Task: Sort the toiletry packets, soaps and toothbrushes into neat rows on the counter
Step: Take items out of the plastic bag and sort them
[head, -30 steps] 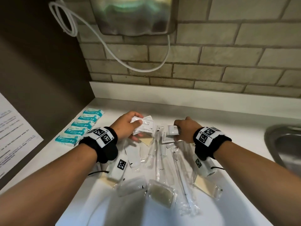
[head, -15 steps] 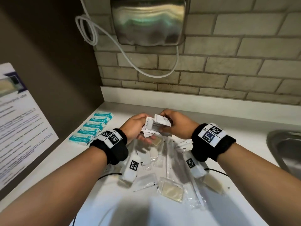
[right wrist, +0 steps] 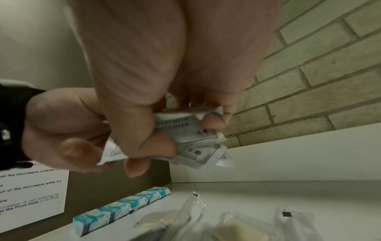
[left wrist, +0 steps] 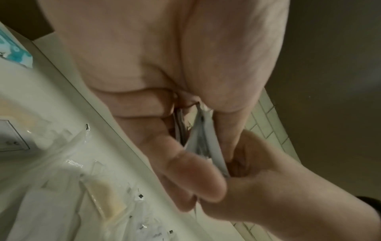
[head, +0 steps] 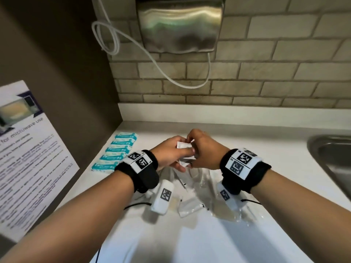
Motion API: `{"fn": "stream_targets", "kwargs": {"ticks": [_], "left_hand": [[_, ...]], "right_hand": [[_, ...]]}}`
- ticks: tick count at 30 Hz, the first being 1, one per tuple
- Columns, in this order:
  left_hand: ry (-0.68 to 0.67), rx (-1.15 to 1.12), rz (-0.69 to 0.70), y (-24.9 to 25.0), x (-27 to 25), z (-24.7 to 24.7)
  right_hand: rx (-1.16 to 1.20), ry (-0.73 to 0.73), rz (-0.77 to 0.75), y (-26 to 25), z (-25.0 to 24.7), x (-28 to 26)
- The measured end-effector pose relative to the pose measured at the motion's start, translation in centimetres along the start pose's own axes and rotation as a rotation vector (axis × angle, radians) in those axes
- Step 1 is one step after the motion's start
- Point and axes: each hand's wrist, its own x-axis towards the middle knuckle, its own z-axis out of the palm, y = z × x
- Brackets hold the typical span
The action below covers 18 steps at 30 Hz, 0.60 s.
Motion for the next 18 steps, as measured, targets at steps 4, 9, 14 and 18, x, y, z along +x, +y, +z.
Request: {"fn": "stream_targets", "kwargs": {"ticks": [4,9,14,18], "left_hand": [[-0.026,0.025,0.017,-0.7,-0.3,-2.2],[0.017,0.094,0.092,-1.0,-0.9,-5.2],[-0.032,0.095,0.104,-0.3,-1.3,-8.4],[-0.045,0.09,0.078,-0.2,-1.5,-9.6]], "right_hand": [[-0.107,-0.02,0.008,-1.2,1.2,0.5],[-0.365,0.001,-0.045,-2.8,1.5,1.2],[-0.288,0.005,-0.024,-4.6,1.3,3.3],[-0.361,0.001,-0.024,-5.7,1.0,4.5]]}}
